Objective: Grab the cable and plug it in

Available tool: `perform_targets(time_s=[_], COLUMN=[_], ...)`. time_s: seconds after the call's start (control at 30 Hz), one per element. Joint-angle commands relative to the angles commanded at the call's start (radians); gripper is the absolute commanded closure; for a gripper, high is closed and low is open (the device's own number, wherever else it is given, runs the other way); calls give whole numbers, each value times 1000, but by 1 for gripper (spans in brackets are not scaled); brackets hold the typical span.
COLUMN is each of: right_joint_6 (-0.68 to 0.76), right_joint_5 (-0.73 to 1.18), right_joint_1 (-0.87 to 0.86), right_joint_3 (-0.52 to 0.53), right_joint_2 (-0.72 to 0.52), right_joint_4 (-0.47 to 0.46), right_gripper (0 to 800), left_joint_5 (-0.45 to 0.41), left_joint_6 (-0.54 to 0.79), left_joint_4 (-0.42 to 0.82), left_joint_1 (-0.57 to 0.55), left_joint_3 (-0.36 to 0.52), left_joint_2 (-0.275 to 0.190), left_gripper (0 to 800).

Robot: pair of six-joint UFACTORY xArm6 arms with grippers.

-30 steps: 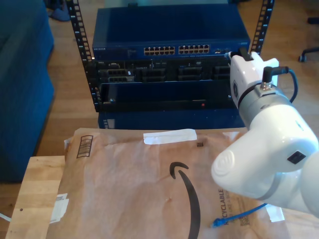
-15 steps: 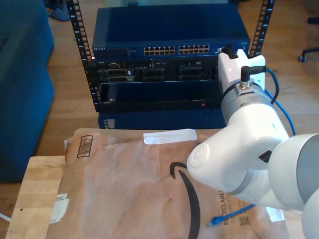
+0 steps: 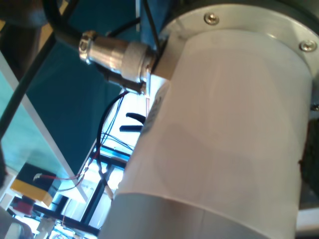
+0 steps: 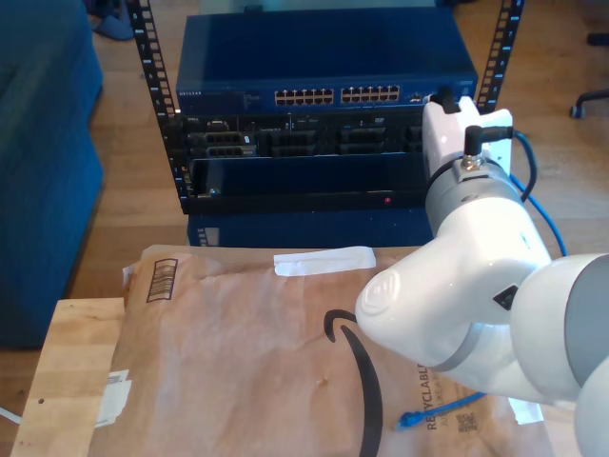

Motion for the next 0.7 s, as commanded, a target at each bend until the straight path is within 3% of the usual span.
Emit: perform_targets(time_s=[0.27,0.6,0.7], right_joint_6=[0,-2,-2], right_joint_5=[0,0,2], right_joint_1=[-2,6,8], right_joint_3=[-2,0,-2], right_joint_2=[0,0,0], right_joint_4=[3,14,14], right_gripper=[797,797,797], left_joint_5=[5,-2,-87], left_joint_6=[43,196,235], left_joint_4=[0,-2,0], left_joint_1=[49,104,166], left_joint_3=[-3,-3,18], left_joint_2=[0,0,0], left_gripper=[0,0,0])
